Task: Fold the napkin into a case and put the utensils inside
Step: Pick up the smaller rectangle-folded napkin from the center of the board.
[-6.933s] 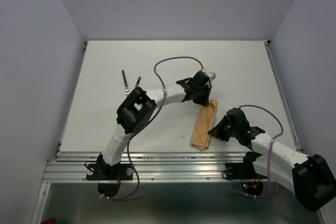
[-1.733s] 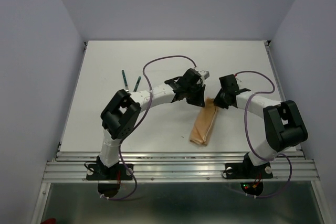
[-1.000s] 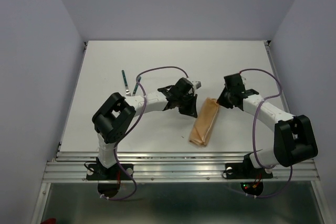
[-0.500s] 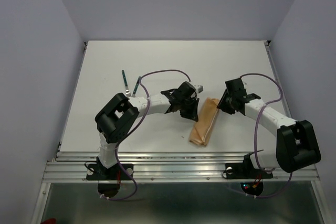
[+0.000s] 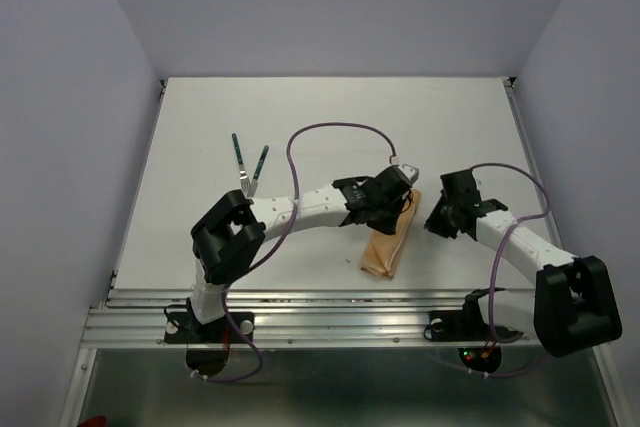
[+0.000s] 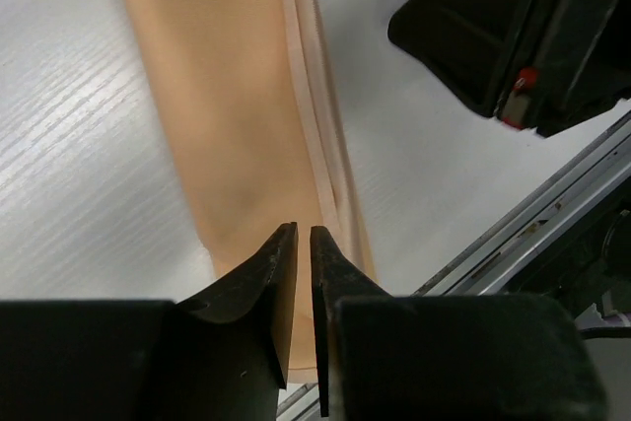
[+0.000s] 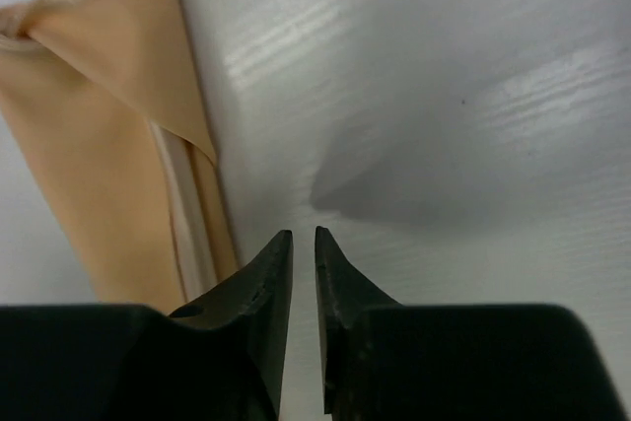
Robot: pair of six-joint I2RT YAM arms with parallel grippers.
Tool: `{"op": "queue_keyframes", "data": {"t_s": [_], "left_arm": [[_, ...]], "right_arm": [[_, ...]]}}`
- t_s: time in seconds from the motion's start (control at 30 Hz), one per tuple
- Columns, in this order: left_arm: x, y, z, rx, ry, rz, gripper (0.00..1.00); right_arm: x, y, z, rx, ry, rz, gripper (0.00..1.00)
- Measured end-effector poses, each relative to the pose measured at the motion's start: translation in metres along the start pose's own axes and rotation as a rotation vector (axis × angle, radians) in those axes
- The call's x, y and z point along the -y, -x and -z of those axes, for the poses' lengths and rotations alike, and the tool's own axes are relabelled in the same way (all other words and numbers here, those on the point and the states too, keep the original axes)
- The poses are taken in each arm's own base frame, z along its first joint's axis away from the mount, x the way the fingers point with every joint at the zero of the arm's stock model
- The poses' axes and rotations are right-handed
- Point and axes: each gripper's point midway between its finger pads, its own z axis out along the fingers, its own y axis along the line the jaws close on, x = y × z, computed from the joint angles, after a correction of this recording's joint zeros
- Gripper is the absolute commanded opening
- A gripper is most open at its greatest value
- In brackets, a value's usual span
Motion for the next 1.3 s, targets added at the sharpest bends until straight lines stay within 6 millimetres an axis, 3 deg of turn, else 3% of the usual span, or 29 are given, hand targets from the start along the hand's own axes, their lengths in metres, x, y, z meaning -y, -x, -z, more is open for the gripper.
{"op": "queue_keyframes", "data": {"t_s": [0.1,0.27,0.67,0.87,0.9,1.0,1.23,1.3], "left_arm": [[0.010,0.002,0.002,0.010,0.004,-0.025,0.23],[0.000,-0.003,-0.003,-0.014,0.051,-0.039,0.23],[-0.039,0.004,-0.002,-0.029,0.145,-0.031,0.25],[-0.053,0.004,0.008,-0.020,0.197,-0.040,0.55],[-0.055,0.003,0.011,-0.017,0.206,-0.043,0.62],[-0.057,0.002,0.014,-0.008,0.234,-0.065,0.69],[-0.041,-0.011,0.017,0.002,0.283,-0.168,0.85],[-0.037,-0.015,0.018,0.005,0.297,-0.198,0.88]], "right_arm": [[0.010,-0.024,-0.001,-0.065,0.005,-0.012,0.13],[0.008,-0.052,0.000,-0.137,0.091,-0.048,0.09],[-0.053,-0.085,-0.005,-0.223,0.305,-0.052,0.06],[-0.073,-0.078,-0.014,-0.224,0.311,-0.061,0.08],[-0.072,-0.076,-0.015,-0.214,0.298,-0.060,0.10],[-0.061,-0.067,-0.014,-0.178,0.258,-0.069,0.12],[0.012,-0.019,-0.012,-0.032,0.112,-0.203,0.16],[0.019,-0.015,-0.012,-0.026,0.094,-0.215,0.17]]}}
